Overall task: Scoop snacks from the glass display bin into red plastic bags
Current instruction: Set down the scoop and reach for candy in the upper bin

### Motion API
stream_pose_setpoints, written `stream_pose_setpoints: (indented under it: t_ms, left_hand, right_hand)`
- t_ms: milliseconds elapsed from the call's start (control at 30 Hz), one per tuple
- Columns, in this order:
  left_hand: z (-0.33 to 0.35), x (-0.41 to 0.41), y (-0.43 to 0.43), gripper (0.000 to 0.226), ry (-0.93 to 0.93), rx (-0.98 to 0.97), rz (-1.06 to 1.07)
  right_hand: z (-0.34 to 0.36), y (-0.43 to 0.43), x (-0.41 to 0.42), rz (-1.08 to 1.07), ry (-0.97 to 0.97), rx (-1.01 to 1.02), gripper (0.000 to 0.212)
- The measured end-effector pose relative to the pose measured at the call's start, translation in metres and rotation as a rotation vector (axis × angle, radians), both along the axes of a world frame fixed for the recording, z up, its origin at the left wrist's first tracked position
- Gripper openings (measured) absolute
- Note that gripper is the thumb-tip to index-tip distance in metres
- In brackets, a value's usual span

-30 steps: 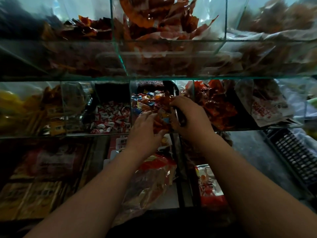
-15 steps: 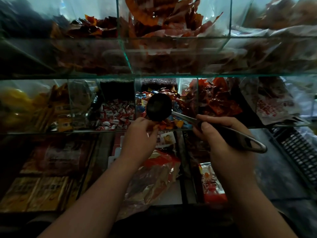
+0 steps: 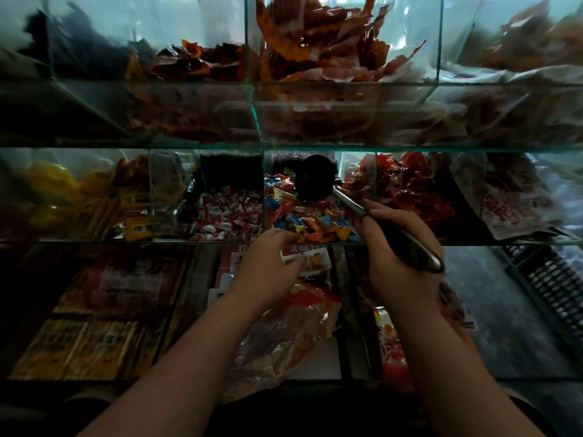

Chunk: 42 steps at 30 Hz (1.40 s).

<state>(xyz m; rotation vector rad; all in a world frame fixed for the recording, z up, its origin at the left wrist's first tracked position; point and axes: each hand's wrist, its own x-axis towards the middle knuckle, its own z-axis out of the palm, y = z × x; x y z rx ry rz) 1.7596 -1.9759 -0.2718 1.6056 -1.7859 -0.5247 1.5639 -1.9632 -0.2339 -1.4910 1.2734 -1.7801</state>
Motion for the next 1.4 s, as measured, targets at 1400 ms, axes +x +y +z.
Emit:
stream_pose_setpoints:
  t_ms: [1400]
  left_hand:
    - [0.013, 0.111, 0.038, 0.021, 0.943, 0.182, 0.454]
  right_hand:
    - [0.014, -0.060, 0.176, 0.114, 1.106, 0.485, 0.030]
